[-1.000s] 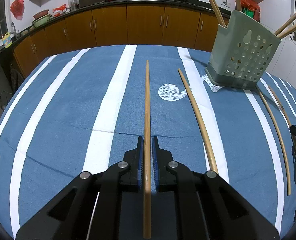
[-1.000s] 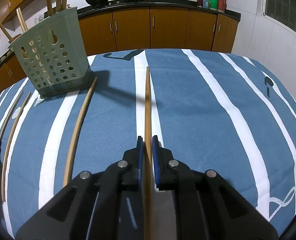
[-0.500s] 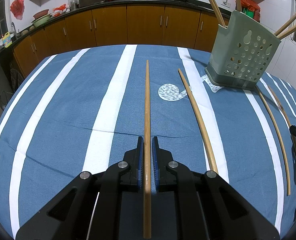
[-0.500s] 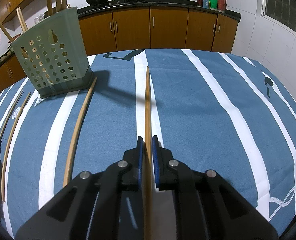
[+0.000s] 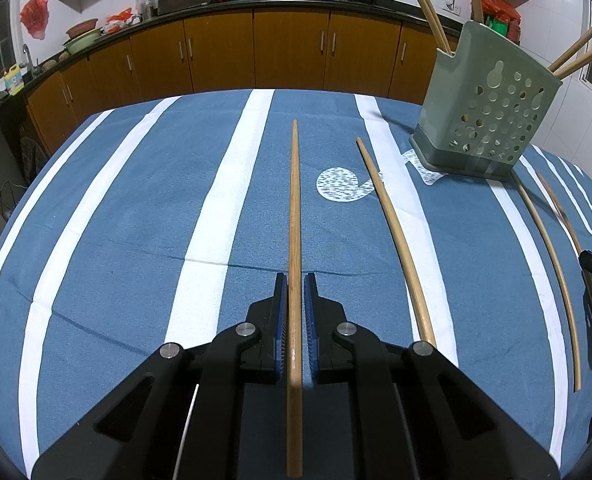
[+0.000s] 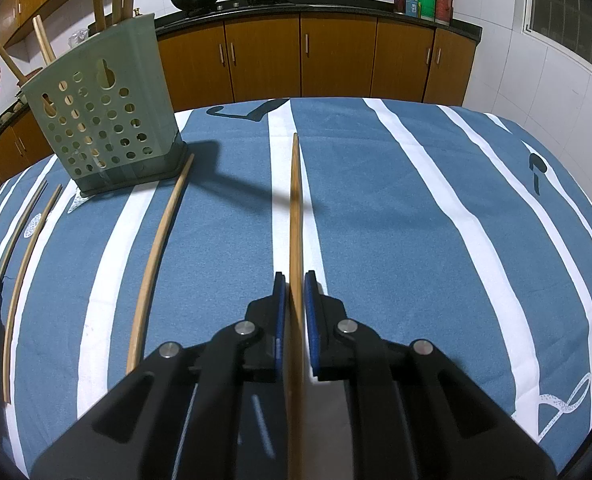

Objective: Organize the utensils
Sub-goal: 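Hold the grasped chopsticks in both tools just above the table, then lift both held chopsticks and carry them over the green holder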

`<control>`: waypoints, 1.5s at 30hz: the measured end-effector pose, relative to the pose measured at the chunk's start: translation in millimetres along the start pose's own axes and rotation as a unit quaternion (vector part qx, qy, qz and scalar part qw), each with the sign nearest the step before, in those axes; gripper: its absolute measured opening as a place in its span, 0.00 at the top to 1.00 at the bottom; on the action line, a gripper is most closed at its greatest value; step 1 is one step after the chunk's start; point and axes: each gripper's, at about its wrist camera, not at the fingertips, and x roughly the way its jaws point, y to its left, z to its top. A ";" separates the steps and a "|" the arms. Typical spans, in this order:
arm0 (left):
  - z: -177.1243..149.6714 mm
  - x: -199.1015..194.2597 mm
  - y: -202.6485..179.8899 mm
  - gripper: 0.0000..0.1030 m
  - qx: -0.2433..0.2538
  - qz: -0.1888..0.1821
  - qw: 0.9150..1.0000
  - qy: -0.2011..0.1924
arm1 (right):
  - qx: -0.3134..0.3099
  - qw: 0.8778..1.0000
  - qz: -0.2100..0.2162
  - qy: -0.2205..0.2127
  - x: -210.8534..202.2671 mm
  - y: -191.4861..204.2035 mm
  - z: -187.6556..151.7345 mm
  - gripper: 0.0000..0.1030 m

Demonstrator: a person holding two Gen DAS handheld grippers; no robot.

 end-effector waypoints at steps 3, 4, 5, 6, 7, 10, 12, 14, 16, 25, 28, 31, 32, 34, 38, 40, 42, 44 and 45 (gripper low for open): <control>0.1 0.1 0.0 0.90 0.000 0.000 1.000 0.000 | 0.000 1.000 0.000 0.000 0.0 0.0 0.0 0.88; 0.2 0.1 -0.1 0.90 0.000 0.000 1.000 0.000 | 0.000 1.000 0.000 0.000 0.1 0.0 0.0 0.88; 0.2 0.1 -0.1 0.90 0.000 0.000 1.000 0.000 | 0.000 1.000 0.000 0.000 0.0 -0.1 0.0 0.88; 0.3 0.1 -0.1 0.90 0.000 0.000 1.000 0.000 | 0.000 1.000 0.000 0.000 0.0 -0.1 0.0 0.88; 0.3 0.1 -0.1 0.90 0.000 0.000 1.000 0.000 | 0.000 1.000 0.001 0.000 0.2 0.2 0.1 0.88; 0.4 0.1 -0.3 0.90 -0.001 -0.001 1.000 0.000 | 0.000 1.000 0.001 0.000 0.1 -0.1 0.1 0.88; 0.4 -0.2 0.0 0.90 -0.002 -0.003 1.000 -0.001 | 0.001 1.000 0.002 0.000 -0.1 -0.5 0.2 0.87; -0.4 -1.2 0.2 0.90 -0.002 -0.001 1.000 0.000 | 0.000 1.000 0.000 0.000 -1.1 -0.7 -1.1 0.85; -4.1 -4.3 -1.2 0.90 0.004 0.009 1.000 0.000 | -0.003 1.000 -0.001 0.000 -4.3 -1.3 -4.5 0.83; -8.6 -9.0 0.7 0.92 0.016 0.014 1.000 0.002 | 0.012 1.000 0.014 -0.007 -16.2 -11.3 -10.0 0.92; -4.8 -18.3 2.6 0.92 0.016 0.009 1.000 -0.010 | 0.013 0.999 0.016 -0.035 -33.5 -14.5 -4.2 0.92; 4.2 -35.3 5.3 0.92 0.011 0.004 0.999 -0.038 | 0.013 0.998 0.016 -0.067 -53.1 -17.0 5.6 0.92; 7.6 -41.2 6.0 0.92 0.011 0.003 0.999 -0.047 | 0.015 0.997 0.017 -0.076 -58.6 -18.0 8.3 0.92; 15.6 -54.5 6.4 0.92 0.011 0.001 0.998 -0.069 | 0.019 0.995 0.019 -0.094 -70.1 -19.8 13.8 0.92; 26.7 -71.1 7.8 0.92 0.007 -0.007 0.995 -0.096 | 0.022 0.993 0.023 -0.114 -83.2 -21.0 20.3 0.92; 30.0 -73.1 9.0 0.93 0.007 -0.009 0.995 -0.101 | 0.020 0.993 0.023 -0.115 -84.6 -20.1 20.9 0.92; 29.9 -72.2 9.4 0.93 0.005 -0.010 0.995 -0.099 | 0.020 0.993 0.023 -0.113 -84.0 -19.8 20.0 0.92; 29.4 -71.2 10.1 0.93 0.001 -0.012 0.995 -0.097 | 0.020 0.993 0.024 -0.112 -84.1 -19.6 19.0 0.92; 29.5 -71.1 10.8 0.93 -0.001 -0.013 0.995 -0.096 | 0.020 0.993 0.024 -0.112 -84.2 -20.0 19.2 0.92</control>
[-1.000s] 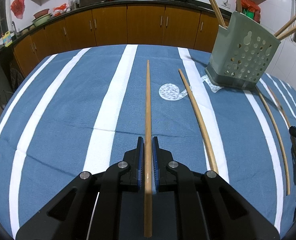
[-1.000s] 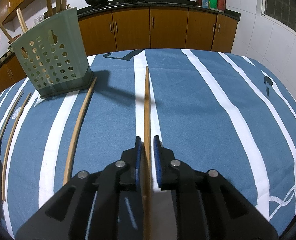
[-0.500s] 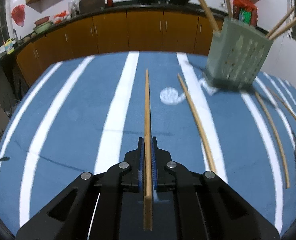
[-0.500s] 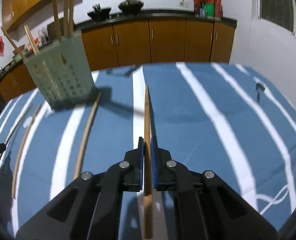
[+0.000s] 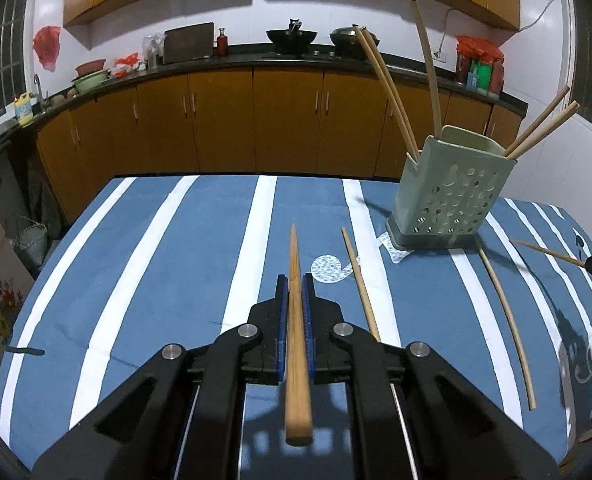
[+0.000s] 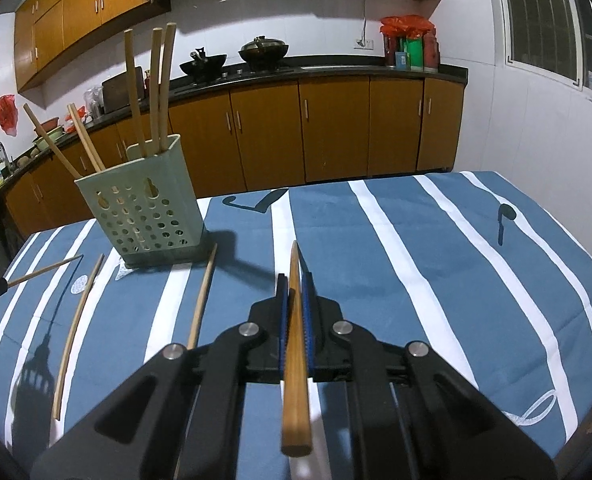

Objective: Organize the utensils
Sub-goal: 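Lift both held chopsticks and carry them over the green holder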

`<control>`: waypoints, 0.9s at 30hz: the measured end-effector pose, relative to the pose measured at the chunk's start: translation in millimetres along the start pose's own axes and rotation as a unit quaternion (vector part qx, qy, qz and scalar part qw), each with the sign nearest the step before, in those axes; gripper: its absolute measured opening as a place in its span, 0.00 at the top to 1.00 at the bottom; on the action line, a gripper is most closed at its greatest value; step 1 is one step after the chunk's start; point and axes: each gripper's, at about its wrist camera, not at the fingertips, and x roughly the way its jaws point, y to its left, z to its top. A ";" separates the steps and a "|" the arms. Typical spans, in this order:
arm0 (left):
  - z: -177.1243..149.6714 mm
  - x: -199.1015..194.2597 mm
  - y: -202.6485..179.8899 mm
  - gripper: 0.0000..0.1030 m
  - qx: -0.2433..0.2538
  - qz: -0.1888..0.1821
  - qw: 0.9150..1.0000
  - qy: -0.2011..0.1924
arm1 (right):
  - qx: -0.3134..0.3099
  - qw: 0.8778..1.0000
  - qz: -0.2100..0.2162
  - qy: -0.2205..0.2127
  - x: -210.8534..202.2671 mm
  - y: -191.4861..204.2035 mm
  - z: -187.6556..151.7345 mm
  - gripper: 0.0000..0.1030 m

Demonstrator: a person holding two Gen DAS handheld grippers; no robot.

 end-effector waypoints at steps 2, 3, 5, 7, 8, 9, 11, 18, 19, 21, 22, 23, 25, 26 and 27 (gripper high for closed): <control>3.1 -1.3 1.0 0.93 -0.003 0.000 1.000 -0.004 | 0.000 1.000 0.000 -0.004 -1.9 0.2 1.4 0.92; 5.6 -4.0 0.9 0.93 -0.003 0.000 1.000 -0.010 | 0.000 1.000 0.001 -0.010 -4.4 0.5 3.7 0.92; 13.3 -11.3 1.9 0.93 -0.005 0.000 1.000 -0.026 | 0.002 1.000 0.005 -0.030 -13.1 0.8 11.5 0.92; 21.6 -18.8 3.2 0.93 -0.009 -0.002 0.999 -0.041 | 0.005 0.999 0.008 -0.047 -20.5 1.5 18.7 0.92; 24.7 -21.7 3.5 0.93 -0.011 -0.003 0.999 -0.047 | 0.005 0.998 0.010 -0.056 -24.4 2.3 22.5 0.92; 29.5 -26.0 3.6 0.93 -0.012 -0.004 0.998 -0.056 | 0.005 0.998 0.012 -0.060 -26.2 3.0 25.0 0.92; 37.2 -33.2 3.1 0.93 -0.013 -0.005 0.997 -0.071 | 0.007 0.997 0.018 -0.071 -31.1 4.8 31.4 0.92; 56.5 -47.7 -0.2 0.93 -0.023 -0.027 0.994 -0.099 | 0.014 0.994 0.050 -0.094 -46.3 13.9 47.4 0.92; 59.3 -49.5 -1.4 0.93 -0.026 -0.032 0.994 -0.102 | 0.016 0.993 0.059 -0.098 -49.7 15.7 50.8 0.92; 65.0 -54.3 -5.5 0.93 -0.032 -0.045 0.992 -0.110 | 0.021 0.991 0.080 -0.107 -57.5 19.6 58.2 0.92; 67.3 -55.7 -5.5 0.93 -0.033 -0.050 0.992 -0.113 | 0.023 0.990 0.087 -0.110 -60.7 21.2 61.1 0.92; 69.9 -58.1 -7.3 0.93 -0.033 -0.055 0.991 -0.118 | 0.025 0.988 0.100 -0.116 -65.3 23.8 66.0 0.92; 79.0 -64.8 -13.8 0.93 -0.036 -0.068 0.988 -0.133 | 0.030 0.984 0.122 -0.127 -74.5 29.7 74.9 0.92; 83.5 -68.2 -16.6 0.93 -0.037 -0.074 0.987 -0.141 | 0.031 0.981 0.135 -0.135 -79.8 33.4 80.4 0.92; 90.0 -73.6 -20.7 0.93 -0.038 -0.082 0.984 -0.153 | 0.031 0.980 0.141 -0.140 -83.3 36.1 83.4 0.92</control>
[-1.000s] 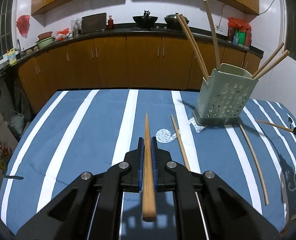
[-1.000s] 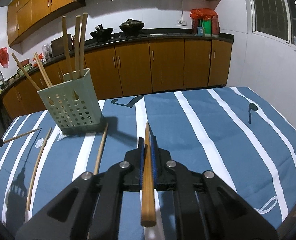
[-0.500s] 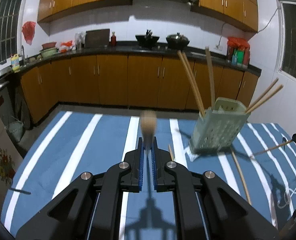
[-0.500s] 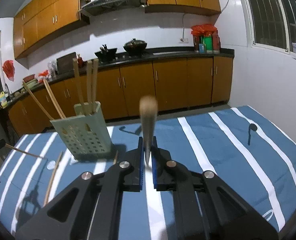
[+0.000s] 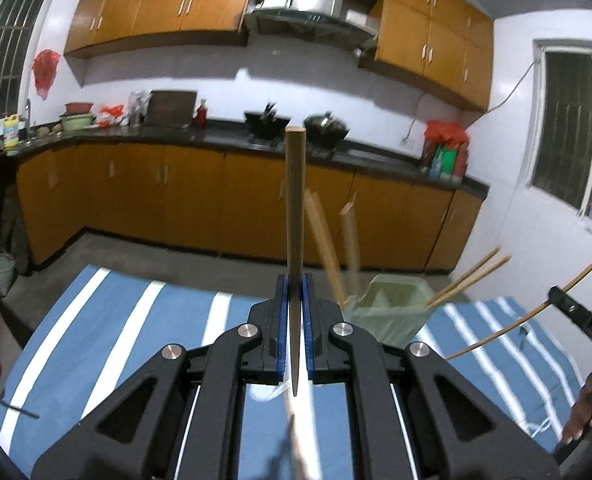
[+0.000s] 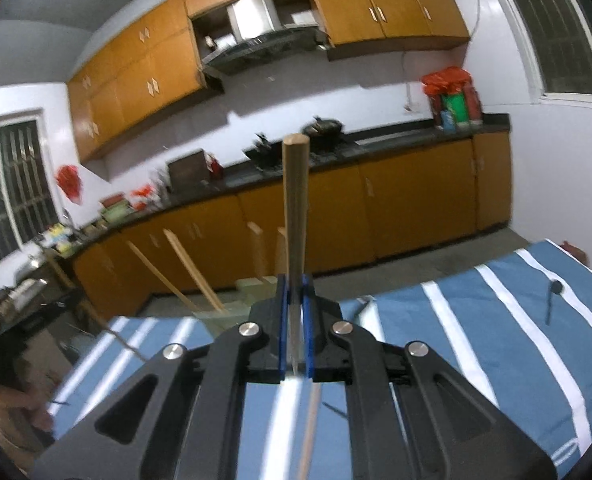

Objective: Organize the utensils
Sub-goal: 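Lift both held chopsticks and carry them over the green holder, then open both tools to drop the chopsticks into the green holder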

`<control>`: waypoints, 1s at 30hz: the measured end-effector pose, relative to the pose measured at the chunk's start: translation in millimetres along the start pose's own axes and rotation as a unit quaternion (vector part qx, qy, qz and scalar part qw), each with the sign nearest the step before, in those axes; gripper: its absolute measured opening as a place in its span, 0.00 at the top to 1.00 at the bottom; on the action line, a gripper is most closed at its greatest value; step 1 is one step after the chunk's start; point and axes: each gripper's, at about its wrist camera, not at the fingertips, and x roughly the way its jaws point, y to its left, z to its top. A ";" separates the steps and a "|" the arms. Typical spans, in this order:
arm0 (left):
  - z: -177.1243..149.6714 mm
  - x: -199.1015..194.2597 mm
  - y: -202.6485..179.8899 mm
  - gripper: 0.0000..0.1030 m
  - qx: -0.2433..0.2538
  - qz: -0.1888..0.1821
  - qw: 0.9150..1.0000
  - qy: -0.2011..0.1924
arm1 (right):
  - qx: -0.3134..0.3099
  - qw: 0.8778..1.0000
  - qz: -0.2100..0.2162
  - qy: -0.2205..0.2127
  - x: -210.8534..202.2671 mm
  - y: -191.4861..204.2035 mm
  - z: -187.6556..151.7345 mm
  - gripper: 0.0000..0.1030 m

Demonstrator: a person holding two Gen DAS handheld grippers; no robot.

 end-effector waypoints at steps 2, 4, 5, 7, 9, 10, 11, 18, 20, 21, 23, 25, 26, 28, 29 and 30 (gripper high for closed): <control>13.2 -5.3 -9.4 0.93 -0.004 -0.016 1.000 -0.025 | -0.005 1.000 0.018 -0.020 -4.2 12.4 12.2 0.92; 24.0 -8.2 -19.1 0.93 -0.005 -0.027 0.999 -0.045 | -0.013 0.999 0.029 -0.036 -5.5 24.2 22.1 0.92; 29.9 -9.3 -25.1 0.93 -0.005 -0.032 0.998 -0.058 | -0.018 0.998 0.033 -0.042 -4.6 30.0 27.1 0.92; 41.6 -9.3 -38.3 0.93 -0.001 -0.040 0.996 -0.085 | -0.028 0.998 0.037 -0.050 0.2 40.9 34.4 0.92; 47.4 -5.5 -46.2 0.93 0.000 -0.043 0.994 -0.098 | -0.040 0.997 0.034 -0.055 7.7 49.5 40.1 0.92; 49.2 -2.0 -50.0 0.93 0.000 -0.045 0.994 -0.103 | -0.044 0.997 0.033 -0.057 11.9 52.5 42.5 0.92; 48.8 0.6 -52.0 0.93 0.000 -0.046 0.993 -0.105 | -0.048 0.997 0.032 -0.058 16.2 55.0 44.5 0.92; 39.2 35.2 -61.7 0.93 0.002 -0.045 0.994 -0.097 | -0.069 0.997 0.010 -0.036 54.9 61.8 46.0 0.92; 33.3 46.0 -59.8 0.93 -0.003 -0.045 0.995 -0.084 | -0.071 0.997 0.005 -0.021 65.5 61.5 41.3 0.92; 31.7 49.2 -57.1 0.93 -0.006 -0.045 0.996 -0.079 | -0.072 0.997 0.003 -0.017 69.1 61.8 39.3 0.92; 27.5 57.3 -54.8 0.93 -0.010 -0.044 0.997 -0.068 | -0.074 0.997 0.000 -0.006 76.9 60.6 35.4 0.92; 22.4 65.4 -54.0 0.93 -0.013 -0.045 0.997 -0.054 | -0.073 0.997 -0.002 0.001 82.4 60.1 33.2 0.92; 20.5 68.0 -53.8 0.93 -0.014 -0.046 0.998 -0.049 | -0.073 0.997 -0.004 0.003 84.0 59.9 32.3 0.91; 17.0 72.6 -53.7 0.93 -0.015 -0.050 0.998 -0.038 | -0.072 0.997 -0.007 0.002 84.4 59.0 30.9 0.90; 15.4 75.0 -53.9 0.93 -0.016 -0.052 0.998 -0.032 | -0.072 0.997 -0.006 0.000 82.5 58.1 29.8 0.90; 14.3 76.6 -53.1 0.93 -0.017 -0.052 0.998 -0.030 | -0.073 0.997 -0.007 0.000 82.4 58.2 30.0 0.90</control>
